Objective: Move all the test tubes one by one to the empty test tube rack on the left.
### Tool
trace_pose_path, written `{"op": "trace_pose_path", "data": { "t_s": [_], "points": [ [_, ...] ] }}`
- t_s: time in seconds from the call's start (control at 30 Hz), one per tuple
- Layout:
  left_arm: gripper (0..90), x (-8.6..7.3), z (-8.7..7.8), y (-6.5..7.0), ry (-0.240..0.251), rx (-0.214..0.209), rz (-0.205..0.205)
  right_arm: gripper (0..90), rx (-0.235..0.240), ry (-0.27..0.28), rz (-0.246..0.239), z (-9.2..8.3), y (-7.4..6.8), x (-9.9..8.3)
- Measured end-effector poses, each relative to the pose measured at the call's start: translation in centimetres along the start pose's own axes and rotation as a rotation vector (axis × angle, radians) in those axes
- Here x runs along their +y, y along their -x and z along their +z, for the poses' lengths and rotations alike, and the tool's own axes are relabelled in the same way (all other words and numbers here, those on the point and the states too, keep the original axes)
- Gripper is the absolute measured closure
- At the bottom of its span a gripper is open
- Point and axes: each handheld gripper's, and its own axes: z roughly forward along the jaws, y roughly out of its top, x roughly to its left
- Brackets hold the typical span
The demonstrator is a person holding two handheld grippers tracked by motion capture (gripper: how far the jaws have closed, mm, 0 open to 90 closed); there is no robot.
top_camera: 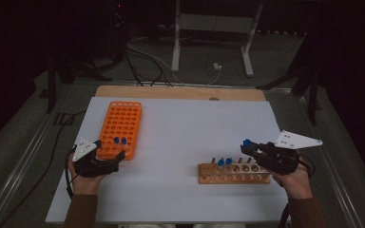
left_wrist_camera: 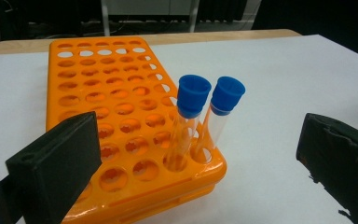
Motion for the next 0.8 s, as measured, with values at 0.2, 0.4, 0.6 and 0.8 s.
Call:
{"op": "trace_pose_path", "data": {
  "t_s": [0.2,0.4,0.6,0.8],
  "points": [
    [0.7,0.1,-0.1,0.1,0.007,-0.003,-0.003,76.9,-0.002,0.002,0.009,1.6,-0.1,1.0],
    [0.7,0.4,-0.3,0.2,0.021,-0.002,0.004,76.9,0.017,0.006,0.007,3.7,-0.9,2.1],
    [0.8,0.7,-0.6,0.5,0.037,-0.007,0.014,76.8,0.040,0.010,0.007,5.7,-1.8,3.1],
    [0.8,1.0,-0.7,0.9,0.048,-0.012,0.025,76.9,0.066,0.010,0.004,7.4,-2.9,3.9]
  ]
}}
